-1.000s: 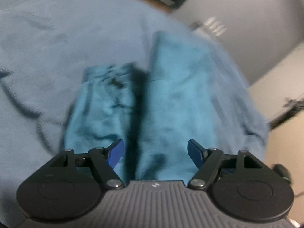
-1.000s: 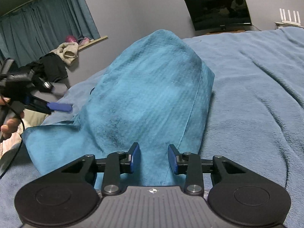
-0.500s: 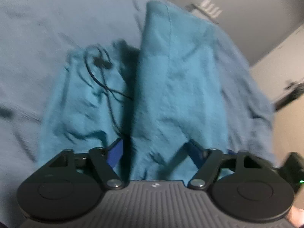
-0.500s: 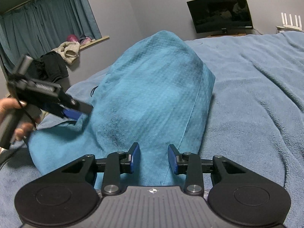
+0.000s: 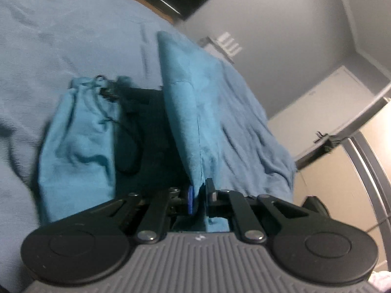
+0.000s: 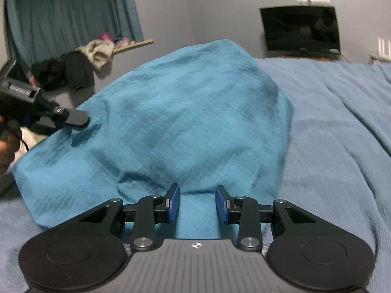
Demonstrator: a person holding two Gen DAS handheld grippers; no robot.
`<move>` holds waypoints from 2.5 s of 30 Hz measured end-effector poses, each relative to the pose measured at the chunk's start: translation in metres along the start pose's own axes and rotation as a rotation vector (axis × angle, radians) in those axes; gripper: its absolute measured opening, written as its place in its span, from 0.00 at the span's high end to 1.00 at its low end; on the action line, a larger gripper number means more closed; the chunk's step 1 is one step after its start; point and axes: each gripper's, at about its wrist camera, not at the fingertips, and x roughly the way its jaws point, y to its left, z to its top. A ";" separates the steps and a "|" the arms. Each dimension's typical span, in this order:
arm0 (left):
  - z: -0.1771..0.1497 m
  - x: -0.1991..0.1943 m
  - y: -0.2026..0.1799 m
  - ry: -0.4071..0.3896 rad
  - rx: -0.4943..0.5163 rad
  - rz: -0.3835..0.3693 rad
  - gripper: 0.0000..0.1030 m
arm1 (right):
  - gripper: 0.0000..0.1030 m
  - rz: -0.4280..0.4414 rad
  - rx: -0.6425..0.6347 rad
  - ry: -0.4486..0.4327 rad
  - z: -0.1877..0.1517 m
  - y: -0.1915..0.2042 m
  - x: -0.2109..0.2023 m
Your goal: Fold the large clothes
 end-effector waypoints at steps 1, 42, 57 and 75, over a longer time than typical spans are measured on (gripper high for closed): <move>-0.001 0.003 0.004 0.001 -0.023 -0.003 0.96 | 0.64 -0.001 -0.025 0.000 0.000 0.005 0.003; -0.015 0.030 0.044 -0.060 -0.012 0.344 0.96 | 0.60 -0.245 -0.178 -0.046 0.108 -0.036 0.125; -0.015 0.030 0.048 -0.062 -0.018 0.352 0.96 | 0.10 0.095 0.536 -0.001 0.054 -0.164 0.019; -0.007 0.031 0.064 -0.040 -0.083 0.314 0.96 | 0.00 0.550 0.737 0.162 0.019 -0.199 0.143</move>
